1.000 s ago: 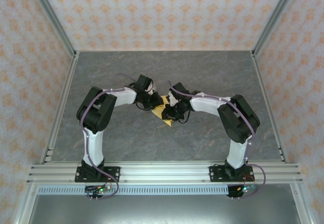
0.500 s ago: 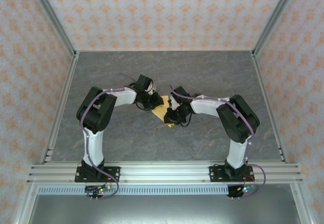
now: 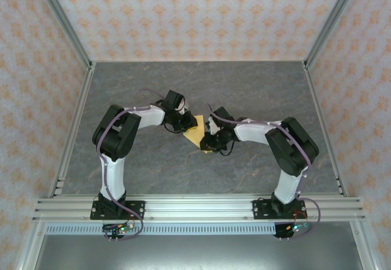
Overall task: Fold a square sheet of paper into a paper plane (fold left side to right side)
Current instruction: Fourth fold the wing at the center of the table.
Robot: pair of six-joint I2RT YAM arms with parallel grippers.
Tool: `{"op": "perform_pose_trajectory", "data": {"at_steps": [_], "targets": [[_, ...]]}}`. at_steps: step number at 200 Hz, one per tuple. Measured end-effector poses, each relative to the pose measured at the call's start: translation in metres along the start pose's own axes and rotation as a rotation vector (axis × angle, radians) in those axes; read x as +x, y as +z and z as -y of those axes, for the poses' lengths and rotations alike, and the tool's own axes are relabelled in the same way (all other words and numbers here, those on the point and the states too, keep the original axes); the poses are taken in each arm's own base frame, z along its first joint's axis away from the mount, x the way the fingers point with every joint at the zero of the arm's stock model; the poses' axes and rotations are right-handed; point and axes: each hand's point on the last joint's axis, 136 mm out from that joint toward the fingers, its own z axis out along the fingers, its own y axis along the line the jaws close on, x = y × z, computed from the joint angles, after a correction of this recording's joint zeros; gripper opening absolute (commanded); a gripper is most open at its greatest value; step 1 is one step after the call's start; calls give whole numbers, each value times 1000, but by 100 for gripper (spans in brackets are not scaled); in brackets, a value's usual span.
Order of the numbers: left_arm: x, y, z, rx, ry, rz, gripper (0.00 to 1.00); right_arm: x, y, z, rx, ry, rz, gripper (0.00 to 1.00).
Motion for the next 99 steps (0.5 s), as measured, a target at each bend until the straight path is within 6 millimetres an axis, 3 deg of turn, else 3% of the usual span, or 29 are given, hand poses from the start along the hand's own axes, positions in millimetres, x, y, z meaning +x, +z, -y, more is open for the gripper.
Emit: {"op": "perform_pose_trajectory", "data": {"at_steps": [99], "targets": [[1,0,0,-4,-2,-4,15,12,-7,13,-37,38,37,9]]}}
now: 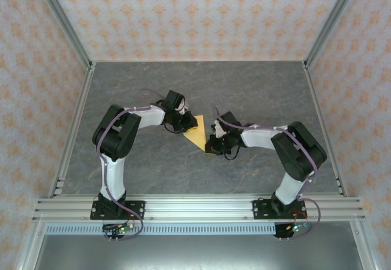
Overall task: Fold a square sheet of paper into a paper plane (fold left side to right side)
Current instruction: Fourth fold the wing at the center of the table.
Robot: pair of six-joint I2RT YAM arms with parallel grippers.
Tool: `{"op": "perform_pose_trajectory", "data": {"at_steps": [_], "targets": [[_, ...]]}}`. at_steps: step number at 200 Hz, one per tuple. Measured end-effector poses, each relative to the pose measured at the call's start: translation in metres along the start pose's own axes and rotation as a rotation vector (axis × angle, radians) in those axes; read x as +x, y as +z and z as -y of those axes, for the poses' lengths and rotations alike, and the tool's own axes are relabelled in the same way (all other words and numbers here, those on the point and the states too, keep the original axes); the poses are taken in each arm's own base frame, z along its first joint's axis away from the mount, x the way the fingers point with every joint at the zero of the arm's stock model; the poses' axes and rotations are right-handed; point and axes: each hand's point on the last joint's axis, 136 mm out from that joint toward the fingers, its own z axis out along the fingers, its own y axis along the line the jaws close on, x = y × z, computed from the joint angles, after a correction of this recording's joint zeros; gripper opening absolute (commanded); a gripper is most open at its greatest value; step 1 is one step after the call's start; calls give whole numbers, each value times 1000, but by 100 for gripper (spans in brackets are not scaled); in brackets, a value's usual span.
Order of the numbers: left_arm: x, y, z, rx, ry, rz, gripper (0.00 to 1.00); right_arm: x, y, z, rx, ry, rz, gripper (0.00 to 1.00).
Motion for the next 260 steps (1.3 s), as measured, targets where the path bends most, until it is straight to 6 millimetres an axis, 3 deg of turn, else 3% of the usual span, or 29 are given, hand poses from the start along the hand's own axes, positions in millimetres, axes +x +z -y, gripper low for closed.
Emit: {"op": "perform_pose_trajectory", "data": {"at_steps": [53,87,112,129,161,208,234,260], "targets": [[0,0,0,0,0,0,15,17,-19,1,35,34,-35,8],[0,0,0,0,0,0,15,-5,-30,-26,-15,8,14,7],[0,0,0,0,0,0,15,-26,-23,-36,-27,8,32,7],[0,0,0,0,0,0,15,-32,-12,-32,-15,23,21,7],[0,0,0,1,0,-1,15,-26,4,-12,43,64,-21,6],[0,-4,4,0,28,10,20,-26,4,-6,69,73,-21,0],[3,-17,8,2,61,30,18,-26,4,-6,72,72,-21,0],[6,-39,26,40,114,64,13,-26,4,-6,72,73,-21,0]]}}
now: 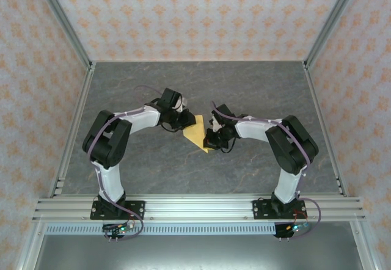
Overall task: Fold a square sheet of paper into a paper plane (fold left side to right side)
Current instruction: Fourth fold the wing at the center of the table.
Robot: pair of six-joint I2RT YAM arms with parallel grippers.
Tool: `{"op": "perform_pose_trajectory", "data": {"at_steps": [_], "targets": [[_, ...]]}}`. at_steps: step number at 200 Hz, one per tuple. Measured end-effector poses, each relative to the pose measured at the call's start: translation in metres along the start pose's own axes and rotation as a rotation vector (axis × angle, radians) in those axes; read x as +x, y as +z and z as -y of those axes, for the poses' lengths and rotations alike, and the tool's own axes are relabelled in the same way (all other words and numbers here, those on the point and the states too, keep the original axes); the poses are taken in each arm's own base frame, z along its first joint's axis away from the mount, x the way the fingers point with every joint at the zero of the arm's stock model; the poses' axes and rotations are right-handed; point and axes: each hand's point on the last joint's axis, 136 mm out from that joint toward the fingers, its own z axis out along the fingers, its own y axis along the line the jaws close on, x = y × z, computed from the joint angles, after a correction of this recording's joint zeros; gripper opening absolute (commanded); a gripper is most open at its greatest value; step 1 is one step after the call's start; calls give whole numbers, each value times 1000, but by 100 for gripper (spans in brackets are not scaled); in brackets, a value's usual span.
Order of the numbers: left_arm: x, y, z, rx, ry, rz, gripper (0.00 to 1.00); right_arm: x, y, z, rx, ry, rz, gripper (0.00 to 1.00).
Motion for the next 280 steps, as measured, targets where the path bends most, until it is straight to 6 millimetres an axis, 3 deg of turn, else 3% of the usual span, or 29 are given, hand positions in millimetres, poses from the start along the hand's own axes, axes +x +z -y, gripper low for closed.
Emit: {"op": "perform_pose_trajectory", "data": {"at_steps": [27,60,81,187,280], "targets": [[13,-8,19,51,50,-4,10,0,0,0,-1,2,-1,0],[49,8,28,75,90,-86,7,0,0,0,-1,1,-1,0],[60,18,29,92,96,-117,6,0,0,0,-1,1,-1,0],[61,52,2,64,60,-136,3,0,0,2,3,-4,-5,0],[53,53,2,134,57,-154,4,-1,-2,6,30,-25,-3,0]]}}
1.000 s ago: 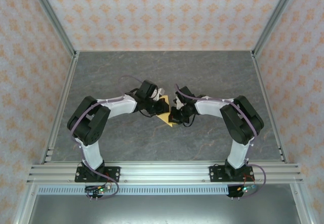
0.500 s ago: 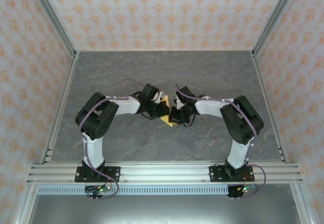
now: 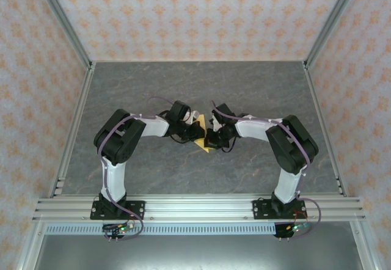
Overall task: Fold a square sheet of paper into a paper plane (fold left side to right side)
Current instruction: Fourth fold the wing at the center of the table.
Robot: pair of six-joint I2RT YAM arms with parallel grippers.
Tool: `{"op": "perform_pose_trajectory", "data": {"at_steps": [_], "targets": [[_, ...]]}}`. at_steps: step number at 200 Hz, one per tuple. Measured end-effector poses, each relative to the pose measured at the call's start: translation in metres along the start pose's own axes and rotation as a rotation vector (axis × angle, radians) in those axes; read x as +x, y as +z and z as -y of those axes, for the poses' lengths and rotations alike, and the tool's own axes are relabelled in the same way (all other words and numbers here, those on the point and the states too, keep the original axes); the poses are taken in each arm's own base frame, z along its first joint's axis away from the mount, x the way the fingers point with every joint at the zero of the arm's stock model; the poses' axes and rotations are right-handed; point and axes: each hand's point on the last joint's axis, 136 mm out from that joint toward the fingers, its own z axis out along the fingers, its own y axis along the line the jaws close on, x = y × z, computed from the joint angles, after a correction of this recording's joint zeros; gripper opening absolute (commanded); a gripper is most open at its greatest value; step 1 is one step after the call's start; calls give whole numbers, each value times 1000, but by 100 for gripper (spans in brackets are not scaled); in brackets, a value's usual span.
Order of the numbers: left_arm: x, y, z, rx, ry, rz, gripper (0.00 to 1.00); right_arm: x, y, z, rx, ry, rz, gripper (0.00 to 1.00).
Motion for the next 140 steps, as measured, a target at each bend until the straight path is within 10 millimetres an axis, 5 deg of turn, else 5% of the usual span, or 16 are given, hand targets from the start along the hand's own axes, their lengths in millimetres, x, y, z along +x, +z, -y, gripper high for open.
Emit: {"op": "perform_pose_trajectory", "data": {"at_steps": [140], "targets": [[-56,-15,-14,17,71,40,6,-1,-1,2,16,-18,3,0]]}}
